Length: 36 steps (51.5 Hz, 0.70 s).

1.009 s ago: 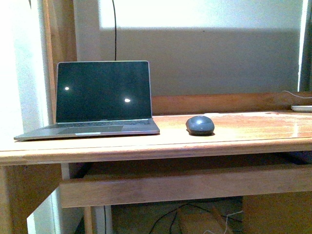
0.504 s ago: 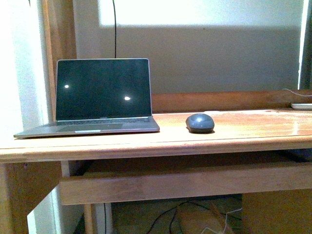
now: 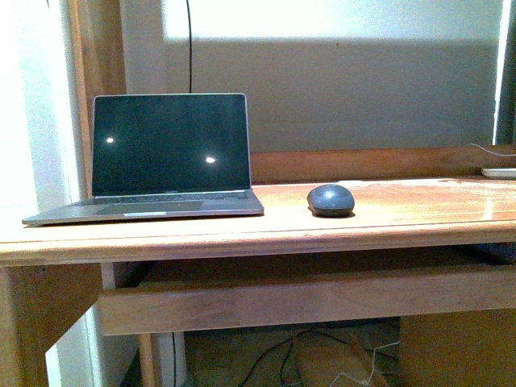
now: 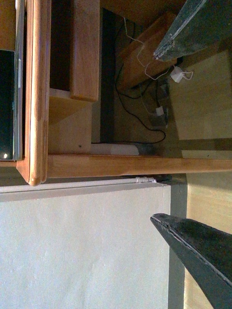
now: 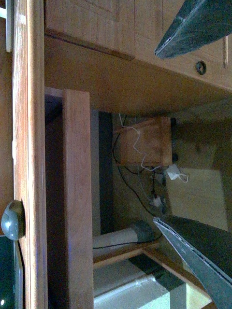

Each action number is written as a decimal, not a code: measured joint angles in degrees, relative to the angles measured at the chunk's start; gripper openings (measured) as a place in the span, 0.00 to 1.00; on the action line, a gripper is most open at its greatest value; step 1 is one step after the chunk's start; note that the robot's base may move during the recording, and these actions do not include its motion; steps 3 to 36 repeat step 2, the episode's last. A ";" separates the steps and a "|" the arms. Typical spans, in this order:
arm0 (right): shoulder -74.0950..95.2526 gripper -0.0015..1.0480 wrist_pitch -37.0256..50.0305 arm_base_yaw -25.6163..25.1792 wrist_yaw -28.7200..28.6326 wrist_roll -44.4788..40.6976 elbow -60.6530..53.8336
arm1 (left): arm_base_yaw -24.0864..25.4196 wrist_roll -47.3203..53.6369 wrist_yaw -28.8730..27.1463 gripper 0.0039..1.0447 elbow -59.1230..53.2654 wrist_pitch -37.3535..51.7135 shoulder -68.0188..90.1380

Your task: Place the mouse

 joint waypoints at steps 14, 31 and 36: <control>0.00 0.93 0.00 0.00 0.00 0.00 0.00 | 0.00 0.00 0.00 0.93 0.00 0.00 0.00; 0.00 0.93 0.00 0.00 0.00 0.00 0.00 | 0.00 0.00 0.00 0.93 0.00 0.00 0.00; 0.00 0.93 0.00 0.00 0.00 0.00 0.00 | 0.00 0.00 0.00 0.93 0.00 0.00 0.00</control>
